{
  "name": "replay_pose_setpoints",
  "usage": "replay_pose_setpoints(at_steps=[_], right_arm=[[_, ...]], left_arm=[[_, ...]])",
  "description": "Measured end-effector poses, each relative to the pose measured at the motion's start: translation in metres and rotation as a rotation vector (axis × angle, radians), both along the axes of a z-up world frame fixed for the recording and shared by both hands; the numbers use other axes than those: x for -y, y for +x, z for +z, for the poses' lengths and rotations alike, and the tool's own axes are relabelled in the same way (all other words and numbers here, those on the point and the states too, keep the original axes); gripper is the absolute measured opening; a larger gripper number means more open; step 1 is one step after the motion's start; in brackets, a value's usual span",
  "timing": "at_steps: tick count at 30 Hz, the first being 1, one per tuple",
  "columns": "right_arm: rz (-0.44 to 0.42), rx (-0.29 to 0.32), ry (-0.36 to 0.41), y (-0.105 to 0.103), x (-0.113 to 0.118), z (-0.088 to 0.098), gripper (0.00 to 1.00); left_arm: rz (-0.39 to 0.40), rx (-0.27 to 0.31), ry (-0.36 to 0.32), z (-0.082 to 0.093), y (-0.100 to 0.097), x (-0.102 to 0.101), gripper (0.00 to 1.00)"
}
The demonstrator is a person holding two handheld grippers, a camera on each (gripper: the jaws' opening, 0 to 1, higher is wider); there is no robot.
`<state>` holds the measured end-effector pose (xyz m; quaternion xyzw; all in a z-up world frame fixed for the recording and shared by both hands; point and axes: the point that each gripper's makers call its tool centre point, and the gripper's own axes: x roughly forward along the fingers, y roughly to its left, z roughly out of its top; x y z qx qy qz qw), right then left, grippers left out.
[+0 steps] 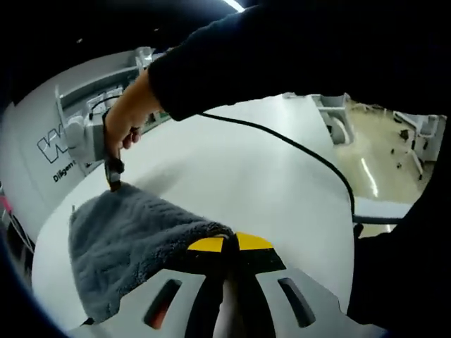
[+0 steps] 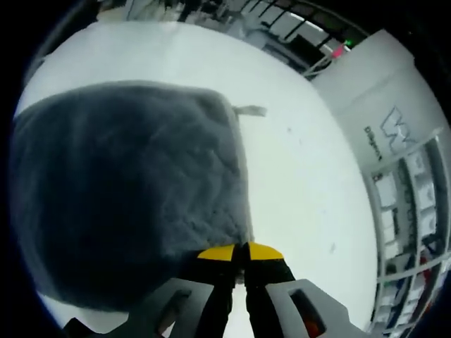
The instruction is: Open the folded towel by lifting each exposed corner and separating the folded layers until the towel lies flat within the target outline without major curled edges
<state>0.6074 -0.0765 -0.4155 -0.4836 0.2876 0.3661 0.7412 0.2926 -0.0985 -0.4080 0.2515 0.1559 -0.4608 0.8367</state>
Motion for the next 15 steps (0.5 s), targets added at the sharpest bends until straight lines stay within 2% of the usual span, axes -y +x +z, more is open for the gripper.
replay_pose_setpoints(at_steps=[10,15], right_arm=[[0.056,0.058,-0.059,0.003,-0.024,-0.001,0.00],[0.060,0.062,-0.050,0.000,-0.032,0.000,0.00]], left_arm=[[-0.008,0.052,0.022,-0.001,0.008,0.016,0.02],[-0.005,0.069,0.033,-0.001,0.011,0.017,0.02]])
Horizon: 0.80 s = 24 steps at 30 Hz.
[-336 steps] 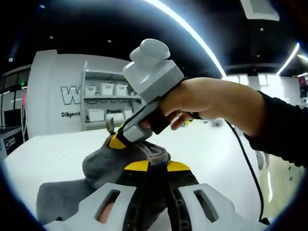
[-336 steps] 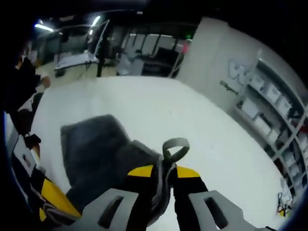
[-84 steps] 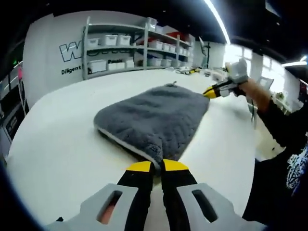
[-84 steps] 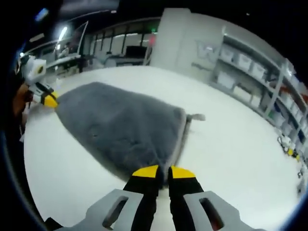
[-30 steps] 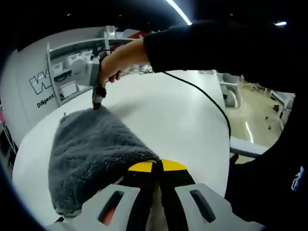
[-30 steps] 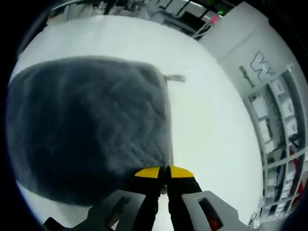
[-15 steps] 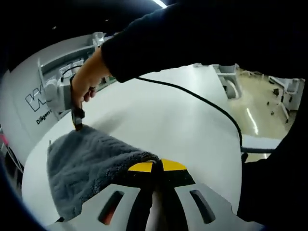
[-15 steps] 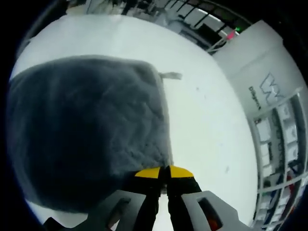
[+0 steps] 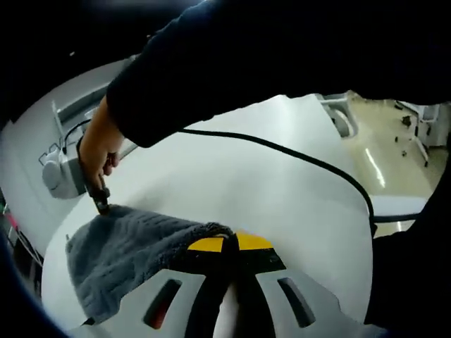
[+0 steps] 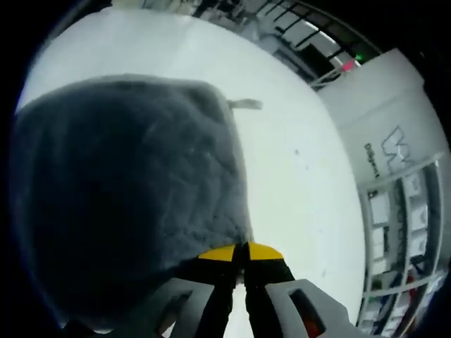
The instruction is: Open the folded towel by lifting each exposed corner and separating the folded layers until the towel lies flat within the target outline without major curled edges
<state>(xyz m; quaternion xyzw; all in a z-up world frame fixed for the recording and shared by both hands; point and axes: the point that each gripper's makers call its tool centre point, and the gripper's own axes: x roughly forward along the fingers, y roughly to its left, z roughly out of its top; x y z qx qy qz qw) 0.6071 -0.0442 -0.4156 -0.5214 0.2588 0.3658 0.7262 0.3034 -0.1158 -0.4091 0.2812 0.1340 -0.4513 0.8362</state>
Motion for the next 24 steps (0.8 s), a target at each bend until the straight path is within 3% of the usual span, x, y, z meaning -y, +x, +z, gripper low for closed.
replay_pose_setpoints(at_steps=[8,24], right_arm=[[-0.002,0.028,-0.031,0.0061,-0.0037,-0.0016,0.00],[0.012,0.027,0.037,0.0090,-0.0021,-0.0019,0.00]], left_arm=[[-0.004,0.030,0.023,-0.0023,0.0016,0.0037,0.02],[0.000,0.057,0.049,-0.0024,0.0002,0.0023,0.02]])
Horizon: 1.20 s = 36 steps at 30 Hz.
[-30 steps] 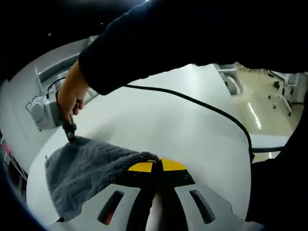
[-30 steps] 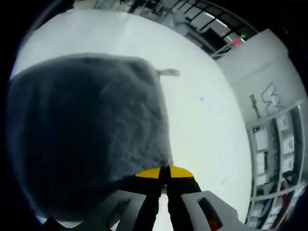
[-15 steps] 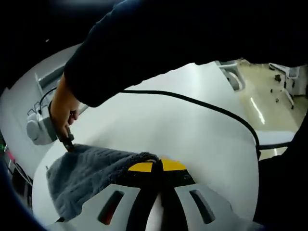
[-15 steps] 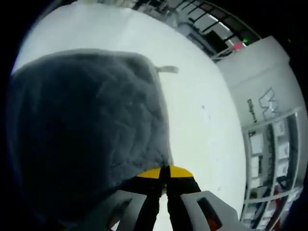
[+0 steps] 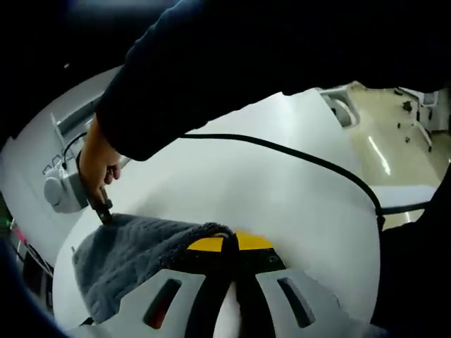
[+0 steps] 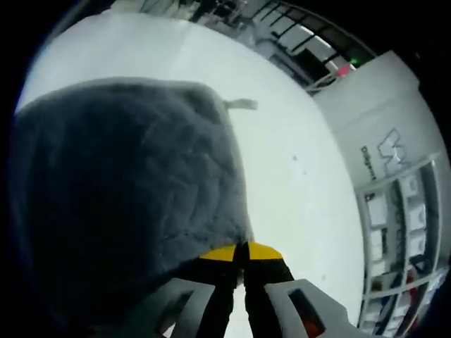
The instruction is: Open the folded towel by lifting each exposed corner and separating the folded layers until the towel lies flat within the target outline without major curled edges
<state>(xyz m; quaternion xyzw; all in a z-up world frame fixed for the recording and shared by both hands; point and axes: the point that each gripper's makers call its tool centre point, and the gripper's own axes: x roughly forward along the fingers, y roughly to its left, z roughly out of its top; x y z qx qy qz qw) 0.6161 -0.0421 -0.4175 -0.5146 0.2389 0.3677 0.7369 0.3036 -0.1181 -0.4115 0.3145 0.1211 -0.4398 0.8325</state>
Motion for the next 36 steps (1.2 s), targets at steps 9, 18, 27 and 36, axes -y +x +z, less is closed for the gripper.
replay_pose_setpoints(at_steps=[9,18,27,36], right_arm=[[0.002,0.011,-0.020,-0.002,-0.001,0.000,0.00],[-0.017,0.003,0.027,-0.003,-0.001,0.001,0.00],[-0.080,0.078,0.034,0.000,0.006,0.026,0.24],[-0.198,0.196,0.262,0.008,0.018,0.104,1.00]], left_arm=[[-0.007,-0.005,0.013,0.000,0.000,-0.001,0.02],[-0.102,-0.076,-0.014,0.007,-0.014,0.001,0.21],[-0.099,-0.100,-0.212,0.059,-0.017,-0.025,0.70],[0.078,-0.013,-0.418,0.118,0.030,-0.094,1.00]])
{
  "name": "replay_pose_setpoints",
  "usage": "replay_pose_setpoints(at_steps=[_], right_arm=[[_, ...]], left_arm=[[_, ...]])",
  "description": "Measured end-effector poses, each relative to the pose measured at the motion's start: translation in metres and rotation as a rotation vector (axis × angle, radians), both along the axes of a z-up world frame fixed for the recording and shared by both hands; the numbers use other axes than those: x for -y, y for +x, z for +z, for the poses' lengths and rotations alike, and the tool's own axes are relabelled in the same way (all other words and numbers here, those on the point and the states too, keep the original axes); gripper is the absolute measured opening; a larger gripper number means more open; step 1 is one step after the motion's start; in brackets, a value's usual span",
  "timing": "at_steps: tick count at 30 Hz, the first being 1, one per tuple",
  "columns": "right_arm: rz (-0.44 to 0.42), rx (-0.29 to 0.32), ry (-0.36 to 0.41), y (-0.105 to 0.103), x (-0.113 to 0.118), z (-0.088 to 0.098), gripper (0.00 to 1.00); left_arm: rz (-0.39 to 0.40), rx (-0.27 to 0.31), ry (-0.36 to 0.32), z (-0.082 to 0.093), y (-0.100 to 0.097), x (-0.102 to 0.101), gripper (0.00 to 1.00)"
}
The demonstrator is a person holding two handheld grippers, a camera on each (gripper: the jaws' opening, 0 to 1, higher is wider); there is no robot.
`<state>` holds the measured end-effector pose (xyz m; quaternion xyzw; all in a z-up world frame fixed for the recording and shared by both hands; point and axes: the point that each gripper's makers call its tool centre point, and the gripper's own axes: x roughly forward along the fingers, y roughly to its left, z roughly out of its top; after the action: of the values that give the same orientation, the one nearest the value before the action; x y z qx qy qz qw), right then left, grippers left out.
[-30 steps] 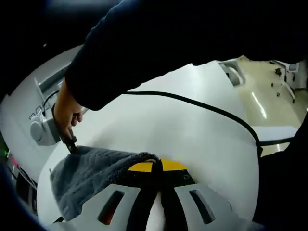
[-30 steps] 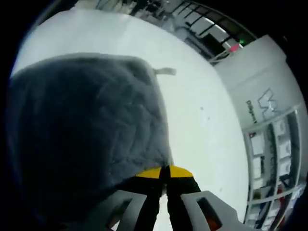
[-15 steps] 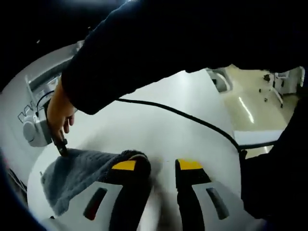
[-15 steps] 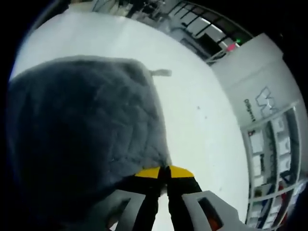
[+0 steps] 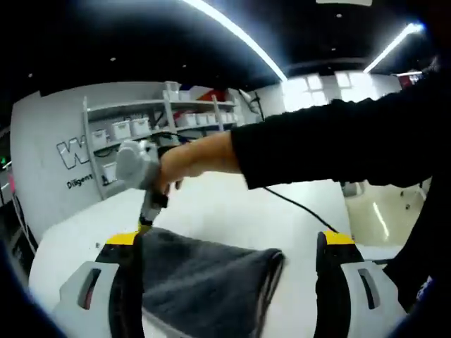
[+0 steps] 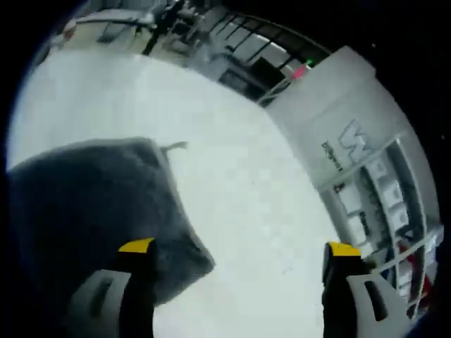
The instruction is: Open the folded towel by lifting each exposed corner and separating the folded layers until the towel lies flat within the target outline without major curled edges
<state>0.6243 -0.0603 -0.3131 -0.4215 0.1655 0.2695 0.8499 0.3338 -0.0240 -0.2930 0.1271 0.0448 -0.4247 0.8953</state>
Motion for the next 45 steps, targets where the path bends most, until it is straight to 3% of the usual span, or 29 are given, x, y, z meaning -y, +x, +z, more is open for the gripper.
replay_pose_setpoints(at_steps=[5,10,17,25,30,35,36,37,39,45], right_arm=[[-0.061,0.055,0.148,-0.030,0.011,0.046,1.00],[-0.065,0.143,0.284,-0.068,0.020,0.089,1.00],[-0.070,0.215,0.447,-0.121,0.034,0.118,1.00],[-0.081,0.186,0.611,-0.177,0.047,0.107,1.00],[-0.083,0.223,0.674,-0.209,0.055,0.114,1.00],[-0.104,0.274,0.711,-0.239,0.065,0.116,1.00],[-0.116,0.288,0.729,-0.243,0.068,0.115,1.00],[-0.126,0.298,0.754,-0.249,0.071,0.114,1.00],[-0.104,0.294,0.786,-0.257,0.071,0.111,1.00],[-0.131,0.293,0.795,-0.268,0.083,0.092,1.00]], left_arm=[[0.048,0.008,-0.068,0.021,0.008,-0.036,1.00],[0.102,0.012,-0.067,0.030,0.013,-0.064,1.00],[0.153,0.005,-0.068,0.034,0.016,-0.090,1.00],[0.182,0.039,-0.128,0.055,0.010,-0.122,1.00],[0.220,0.018,-0.161,0.063,0.008,-0.147,0.99],[0.259,0.035,-0.176,0.062,0.009,-0.169,1.00],[0.261,0.036,-0.177,0.062,0.009,-0.170,1.00],[0.329,0.070,-0.200,0.065,0.012,-0.183,1.00],[0.385,0.090,-0.218,0.067,0.016,-0.198,1.00],[0.392,0.043,-0.255,0.059,0.032,-0.224,1.00]])
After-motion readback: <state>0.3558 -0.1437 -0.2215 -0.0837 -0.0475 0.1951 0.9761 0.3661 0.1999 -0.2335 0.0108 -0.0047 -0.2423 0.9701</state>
